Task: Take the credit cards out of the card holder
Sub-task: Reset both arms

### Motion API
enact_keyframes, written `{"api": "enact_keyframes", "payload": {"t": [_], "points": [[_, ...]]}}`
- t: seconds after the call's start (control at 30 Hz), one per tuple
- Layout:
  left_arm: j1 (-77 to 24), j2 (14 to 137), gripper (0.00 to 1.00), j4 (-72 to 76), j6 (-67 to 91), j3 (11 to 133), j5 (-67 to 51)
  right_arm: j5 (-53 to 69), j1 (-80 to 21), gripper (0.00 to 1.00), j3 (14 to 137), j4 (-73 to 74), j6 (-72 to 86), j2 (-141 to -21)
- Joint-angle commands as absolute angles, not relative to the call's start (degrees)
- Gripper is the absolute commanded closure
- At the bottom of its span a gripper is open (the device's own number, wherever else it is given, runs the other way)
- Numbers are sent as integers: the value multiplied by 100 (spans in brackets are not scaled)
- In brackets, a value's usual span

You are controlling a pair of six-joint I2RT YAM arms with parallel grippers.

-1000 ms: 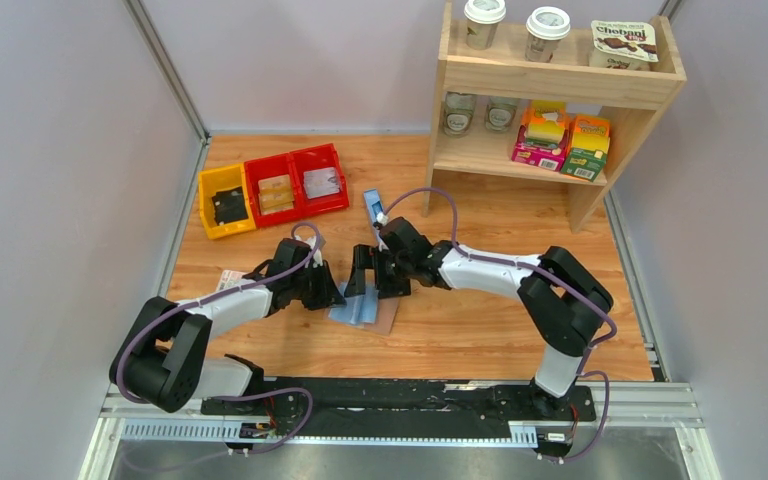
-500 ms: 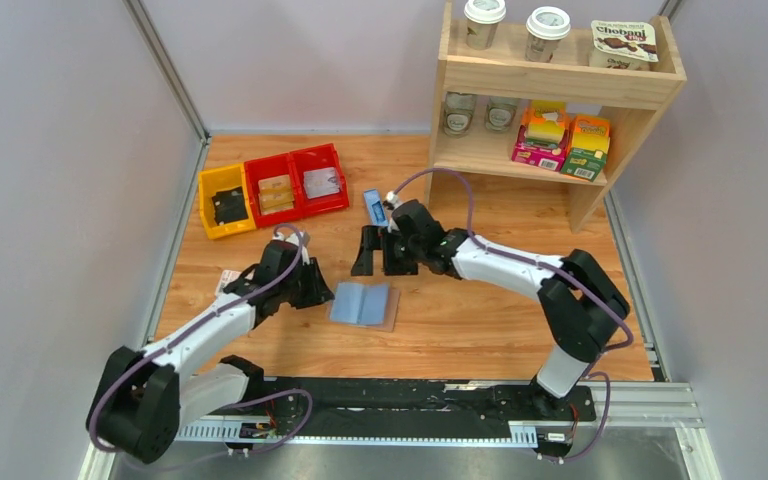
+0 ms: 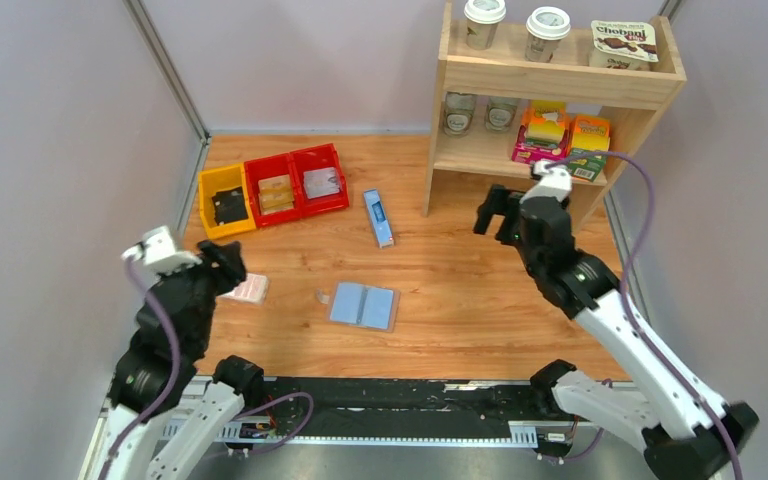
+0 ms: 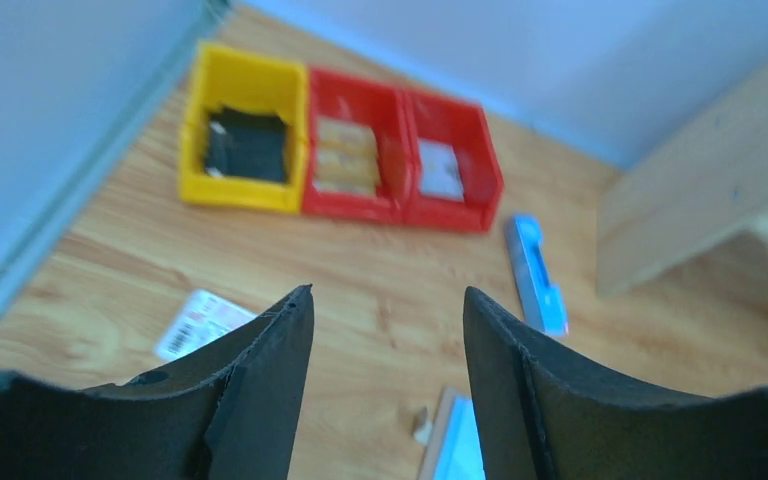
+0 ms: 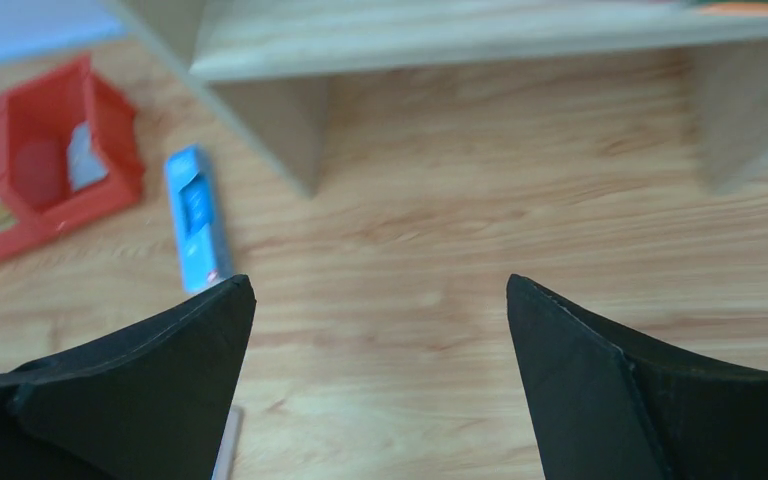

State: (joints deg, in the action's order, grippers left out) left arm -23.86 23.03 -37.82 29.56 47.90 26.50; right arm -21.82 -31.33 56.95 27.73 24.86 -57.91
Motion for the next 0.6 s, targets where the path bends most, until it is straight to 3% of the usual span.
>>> {"api": "enact_keyframes", "payload": {"t": [0.0,0.13,0.33,0.57], "points": [[-2373,1522,23,-4412,1857,5282,4384,-4312,-3129,0,5380,3024,1513,-4486],[-2373,704,22,-4062,1005,5467,4772,-5114,-3129,0,5090,2831,1056,-3395],[-2364,-147,22,-3788,194,5677,5202,-5264,-3129,0,4405,2365,633,-1944],[-2373,-202,22,-4244,368,5739,5563,-5458,-3129,0,4069,2513,641,-1178]]}}
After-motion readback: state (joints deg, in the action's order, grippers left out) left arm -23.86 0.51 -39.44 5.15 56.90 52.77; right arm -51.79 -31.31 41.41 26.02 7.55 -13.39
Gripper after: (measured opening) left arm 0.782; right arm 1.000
